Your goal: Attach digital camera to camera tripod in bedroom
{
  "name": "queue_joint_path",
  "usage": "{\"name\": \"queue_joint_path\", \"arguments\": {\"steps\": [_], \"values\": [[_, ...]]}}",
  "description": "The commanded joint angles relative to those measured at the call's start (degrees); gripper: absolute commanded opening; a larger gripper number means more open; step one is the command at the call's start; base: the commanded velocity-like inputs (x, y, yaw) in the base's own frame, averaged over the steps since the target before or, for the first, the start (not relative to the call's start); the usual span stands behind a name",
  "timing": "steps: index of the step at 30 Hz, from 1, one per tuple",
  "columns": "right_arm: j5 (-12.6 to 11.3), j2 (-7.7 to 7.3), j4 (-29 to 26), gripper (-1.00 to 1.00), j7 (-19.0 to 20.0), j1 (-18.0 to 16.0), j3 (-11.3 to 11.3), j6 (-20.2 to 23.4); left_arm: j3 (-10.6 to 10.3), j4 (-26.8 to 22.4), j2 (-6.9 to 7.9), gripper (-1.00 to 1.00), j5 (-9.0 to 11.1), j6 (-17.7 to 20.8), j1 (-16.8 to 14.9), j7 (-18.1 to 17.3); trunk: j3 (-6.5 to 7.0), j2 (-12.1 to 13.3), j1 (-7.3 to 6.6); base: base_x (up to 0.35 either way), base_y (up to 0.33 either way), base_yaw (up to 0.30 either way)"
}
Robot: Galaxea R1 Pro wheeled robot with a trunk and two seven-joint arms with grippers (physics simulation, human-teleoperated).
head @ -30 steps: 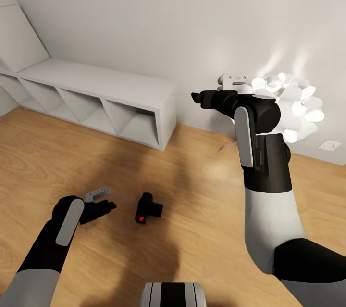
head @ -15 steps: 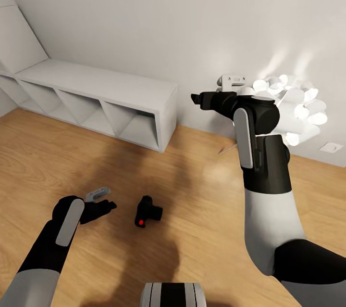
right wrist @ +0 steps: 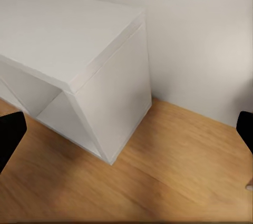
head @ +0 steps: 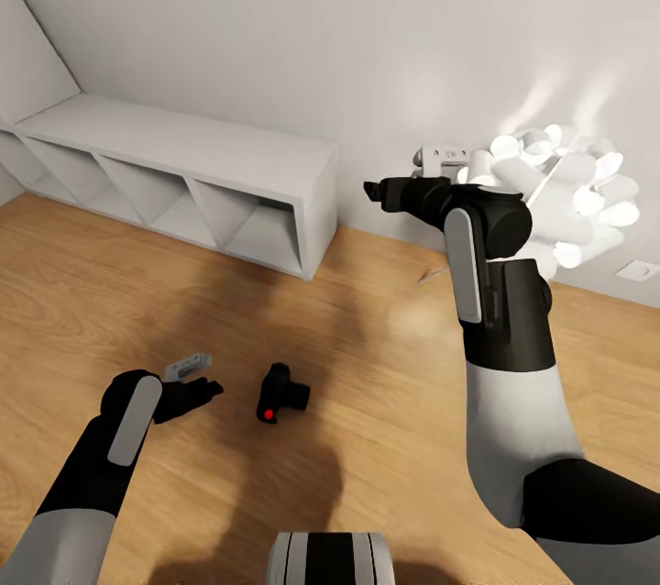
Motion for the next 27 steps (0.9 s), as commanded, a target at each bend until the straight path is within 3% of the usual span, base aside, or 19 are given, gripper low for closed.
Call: {"name": "queue_joint_path", "arguments": {"steps": [1,10,14,27], "values": [[-0.22,0.02,-0.05,1.00,-0.03,-0.01,-0.02,0.24,-0.07,-0.04,-0.01,1.00,0.61,0.16,-0.26,0.54,-0.27,-0.03,0.01,0.001,0.000,0.000],[-0.19,0.04,-0.07,1.00,-0.05,0.13,0.06,0.24,-2.14,0.24,-0.12,1.00,0.56,0.16,-2.97,1.85,-2.26,-0.15,0.24,0.000,0.000,0.000],[-0.18,0.08,0.39,1.00,-0.17,0.18,0.14,0.24,-3.24,0.67,-0.42,1.00,0.59,0.16,-5.71,4.44,-3.15,-0.21,0.35,0.000,0.000,0.000],[-0.18,0.23,2.37,1.00,-0.28,0.21,0.27,0.24,-3.78,2.50,-1.03,1.00,0.83,0.16,-12.47,9.96,-6.03,-0.38,0.68,0.000,0.000,0.000]]}}
